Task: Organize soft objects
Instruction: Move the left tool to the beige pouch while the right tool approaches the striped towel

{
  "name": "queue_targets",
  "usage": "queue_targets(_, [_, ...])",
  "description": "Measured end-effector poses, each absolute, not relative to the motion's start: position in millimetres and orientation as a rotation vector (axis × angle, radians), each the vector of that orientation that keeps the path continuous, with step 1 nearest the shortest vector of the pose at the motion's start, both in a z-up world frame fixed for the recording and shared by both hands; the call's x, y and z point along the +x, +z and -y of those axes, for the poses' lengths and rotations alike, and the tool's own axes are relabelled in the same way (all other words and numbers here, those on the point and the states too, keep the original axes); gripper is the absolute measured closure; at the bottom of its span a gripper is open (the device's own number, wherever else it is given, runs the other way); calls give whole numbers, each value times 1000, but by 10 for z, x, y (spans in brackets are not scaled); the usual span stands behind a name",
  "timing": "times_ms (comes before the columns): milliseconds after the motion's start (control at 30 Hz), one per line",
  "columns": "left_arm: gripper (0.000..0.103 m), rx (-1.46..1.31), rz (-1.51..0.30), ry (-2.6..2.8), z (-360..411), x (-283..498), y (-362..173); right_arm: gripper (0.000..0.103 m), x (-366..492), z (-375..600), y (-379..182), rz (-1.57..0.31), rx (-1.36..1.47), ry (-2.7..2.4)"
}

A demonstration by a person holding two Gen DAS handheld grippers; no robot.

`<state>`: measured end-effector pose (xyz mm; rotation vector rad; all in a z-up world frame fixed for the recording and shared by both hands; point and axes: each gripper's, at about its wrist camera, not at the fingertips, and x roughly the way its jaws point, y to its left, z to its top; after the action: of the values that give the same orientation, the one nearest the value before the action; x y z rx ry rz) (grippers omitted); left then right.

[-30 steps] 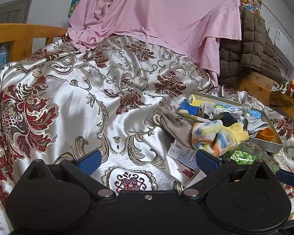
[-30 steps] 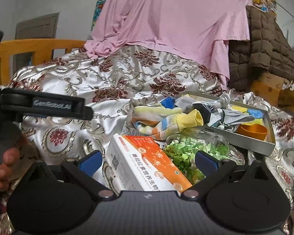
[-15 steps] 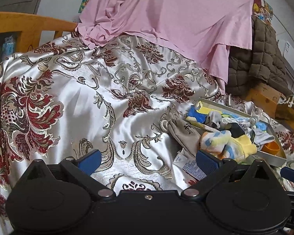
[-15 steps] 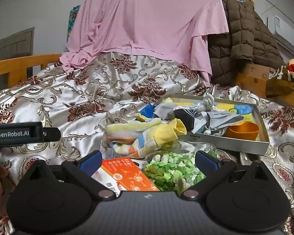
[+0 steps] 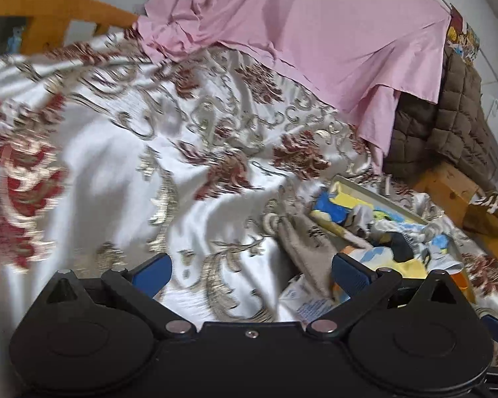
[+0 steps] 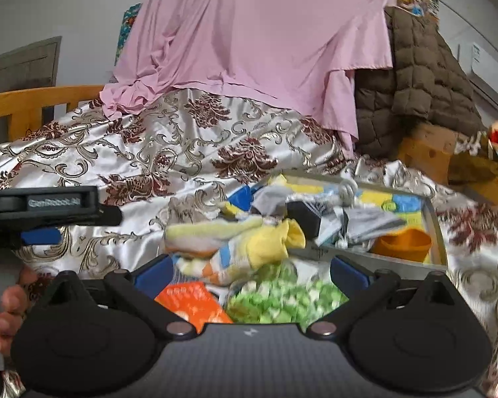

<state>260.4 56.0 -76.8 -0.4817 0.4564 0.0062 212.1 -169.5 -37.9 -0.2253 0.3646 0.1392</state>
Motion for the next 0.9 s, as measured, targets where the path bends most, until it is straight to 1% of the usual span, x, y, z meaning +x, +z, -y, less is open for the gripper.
queue_targets(267, [1,-663,-512,-126,-665,3076,-904,0,2539,1625,-263,-420,-331,222])
queue_targets(433, [1,-694,-526,-232,-642,3395,-924,0,2793,1588,-224,-482,-378,276])
queue_targets(633, [1,-660,-587,-320,-569,3745,-1007,0,2961,1471,-219,-501,-436,352])
queue_targets(800, [1,-539,-588,-310,-550,3819,-1029,0,3068,1406,-198,-511,-386,392])
queue_targets(900, [2,-501,-605,-277,-555,3857,-1070,0,3130,1332,-245,-527,-423,379])
